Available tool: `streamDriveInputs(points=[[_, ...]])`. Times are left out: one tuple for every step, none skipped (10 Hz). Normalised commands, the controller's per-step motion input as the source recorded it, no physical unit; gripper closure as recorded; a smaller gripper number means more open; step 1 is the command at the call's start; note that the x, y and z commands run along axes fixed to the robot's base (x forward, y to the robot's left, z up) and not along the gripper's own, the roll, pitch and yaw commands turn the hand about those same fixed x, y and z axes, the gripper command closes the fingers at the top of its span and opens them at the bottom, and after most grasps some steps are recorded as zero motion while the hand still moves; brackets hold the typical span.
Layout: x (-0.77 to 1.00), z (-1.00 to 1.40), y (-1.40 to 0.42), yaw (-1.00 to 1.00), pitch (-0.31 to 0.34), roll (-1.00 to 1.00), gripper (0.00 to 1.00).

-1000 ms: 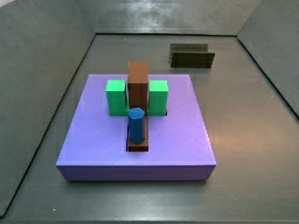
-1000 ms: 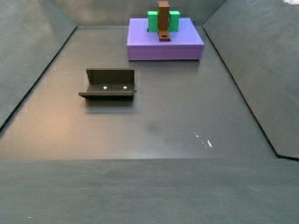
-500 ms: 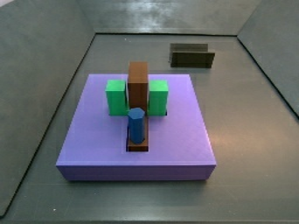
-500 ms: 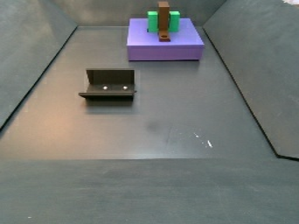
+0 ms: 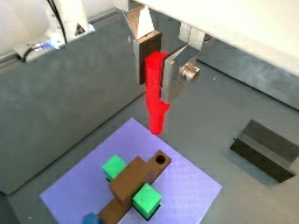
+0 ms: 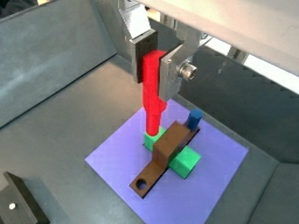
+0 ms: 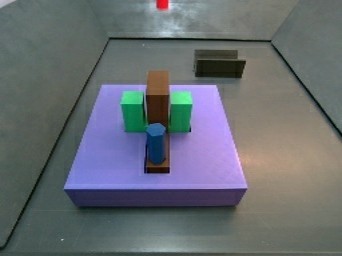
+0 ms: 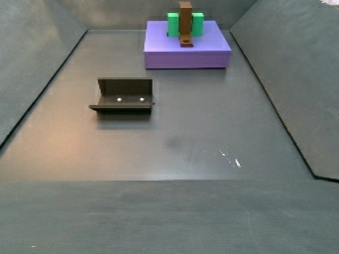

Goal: Pick up the red object. Move up. Move to above the board. Insert the red object.
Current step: Insert the red object.

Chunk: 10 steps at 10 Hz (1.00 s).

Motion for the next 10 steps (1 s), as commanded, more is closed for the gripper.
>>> streamDriveInputs(points=[[0.0, -0.5, 0.27, 0.0, -0.051, -0.33, 1.0], [0.0, -0.49, 0.2, 0.0, -0.103, -0.27, 1.0], [-0.03, -0.43, 0.07, 0.0, -0.131, -0.14, 1.0], [-0.08, -0.37, -0.02, 0.0, -0.147, 0.03, 1.0], [-0.09, -0.29, -0.08, 0.0, -0.141, 0.08, 1.0], [-0.1, -0.38, 0.01, 0.0, -0.113, 0.0, 1.0], [0.0, -0.4, 0.2, 0.0, -0.057, -0.06, 1.0], [0.0, -0.45, 0.27, 0.0, -0.057, -0.08, 1.0], [0.0, -0.47, 0.17, 0.0, -0.026, 0.0, 1.0], [0.0, -0.51, 0.0, 0.0, 0.0, 0.16, 1.0]])
